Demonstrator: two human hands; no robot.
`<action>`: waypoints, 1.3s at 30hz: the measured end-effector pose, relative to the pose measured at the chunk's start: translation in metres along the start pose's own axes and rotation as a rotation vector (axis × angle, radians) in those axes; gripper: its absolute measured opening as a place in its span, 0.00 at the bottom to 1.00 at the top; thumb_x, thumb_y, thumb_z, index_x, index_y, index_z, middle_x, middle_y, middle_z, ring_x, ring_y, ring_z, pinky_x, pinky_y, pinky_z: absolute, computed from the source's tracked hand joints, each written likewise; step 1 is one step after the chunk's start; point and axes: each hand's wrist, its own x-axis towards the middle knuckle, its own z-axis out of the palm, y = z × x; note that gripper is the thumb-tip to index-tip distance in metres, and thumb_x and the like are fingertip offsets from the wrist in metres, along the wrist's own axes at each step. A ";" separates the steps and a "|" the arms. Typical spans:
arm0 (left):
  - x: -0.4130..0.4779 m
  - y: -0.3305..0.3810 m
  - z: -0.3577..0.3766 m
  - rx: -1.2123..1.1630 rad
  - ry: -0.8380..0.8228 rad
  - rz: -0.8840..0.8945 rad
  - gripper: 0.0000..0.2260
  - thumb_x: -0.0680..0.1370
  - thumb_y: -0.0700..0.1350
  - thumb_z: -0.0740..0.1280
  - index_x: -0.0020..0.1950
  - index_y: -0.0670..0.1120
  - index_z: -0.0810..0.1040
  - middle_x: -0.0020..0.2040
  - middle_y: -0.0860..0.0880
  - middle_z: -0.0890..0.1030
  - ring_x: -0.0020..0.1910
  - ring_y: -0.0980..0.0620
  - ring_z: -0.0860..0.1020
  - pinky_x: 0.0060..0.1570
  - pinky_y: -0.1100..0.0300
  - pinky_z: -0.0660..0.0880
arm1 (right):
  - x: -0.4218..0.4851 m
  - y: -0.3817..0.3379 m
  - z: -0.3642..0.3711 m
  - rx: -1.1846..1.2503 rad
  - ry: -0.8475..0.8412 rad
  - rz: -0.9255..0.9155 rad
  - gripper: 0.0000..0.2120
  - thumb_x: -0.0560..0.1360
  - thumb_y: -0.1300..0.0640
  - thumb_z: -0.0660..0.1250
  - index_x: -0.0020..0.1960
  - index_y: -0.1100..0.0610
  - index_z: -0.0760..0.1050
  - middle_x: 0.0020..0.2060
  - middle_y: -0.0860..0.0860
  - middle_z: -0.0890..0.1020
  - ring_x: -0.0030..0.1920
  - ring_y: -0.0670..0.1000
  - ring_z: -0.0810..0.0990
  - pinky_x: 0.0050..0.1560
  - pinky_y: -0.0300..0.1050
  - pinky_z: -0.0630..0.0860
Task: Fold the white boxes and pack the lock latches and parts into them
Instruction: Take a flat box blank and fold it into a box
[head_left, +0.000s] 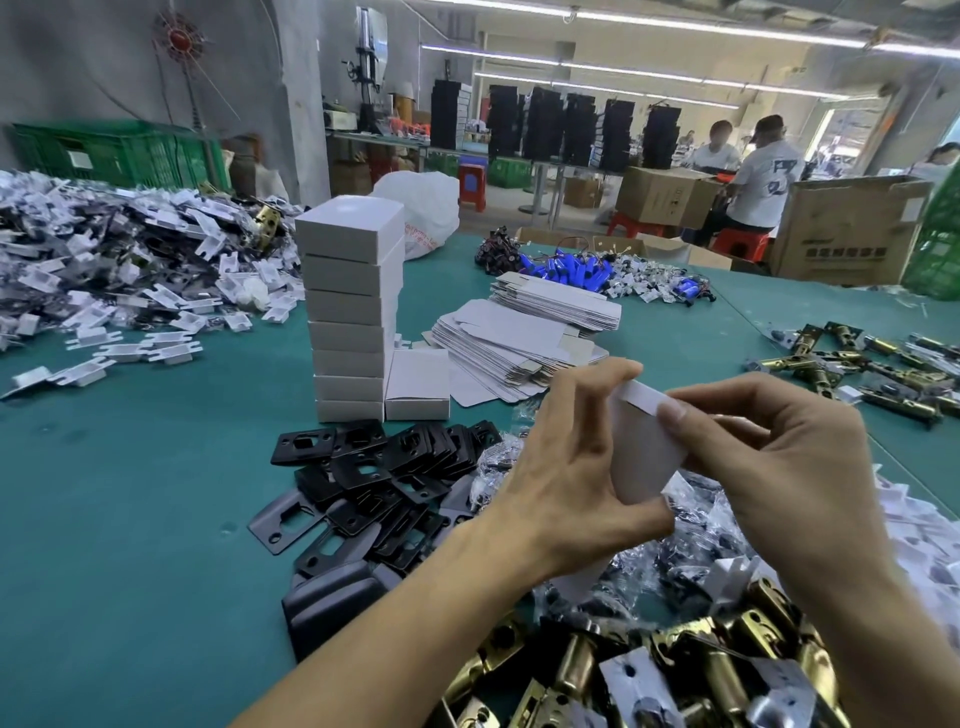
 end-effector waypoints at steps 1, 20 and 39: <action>0.000 0.000 0.000 0.008 -0.001 0.007 0.40 0.67 0.45 0.76 0.68 0.58 0.52 0.61 0.50 0.61 0.54 0.47 0.69 0.45 0.59 0.71 | 0.000 0.000 0.000 0.004 0.007 0.008 0.03 0.70 0.60 0.75 0.43 0.56 0.83 0.37 0.51 0.86 0.39 0.51 0.86 0.41 0.51 0.84; 0.001 0.000 -0.001 -0.057 -0.005 -0.061 0.36 0.68 0.45 0.76 0.65 0.58 0.55 0.60 0.50 0.63 0.53 0.47 0.71 0.41 0.58 0.76 | -0.001 -0.002 0.000 -0.097 -0.170 -0.009 0.10 0.72 0.49 0.68 0.52 0.44 0.83 0.42 0.49 0.87 0.42 0.53 0.86 0.46 0.64 0.81; 0.000 0.001 -0.002 0.038 0.047 -0.119 0.48 0.63 0.55 0.73 0.80 0.53 0.57 0.68 0.53 0.73 0.58 0.54 0.75 0.50 0.57 0.80 | 0.003 0.000 -0.007 -0.013 -0.156 -0.026 0.10 0.70 0.60 0.71 0.49 0.49 0.84 0.43 0.47 0.87 0.44 0.52 0.87 0.49 0.48 0.83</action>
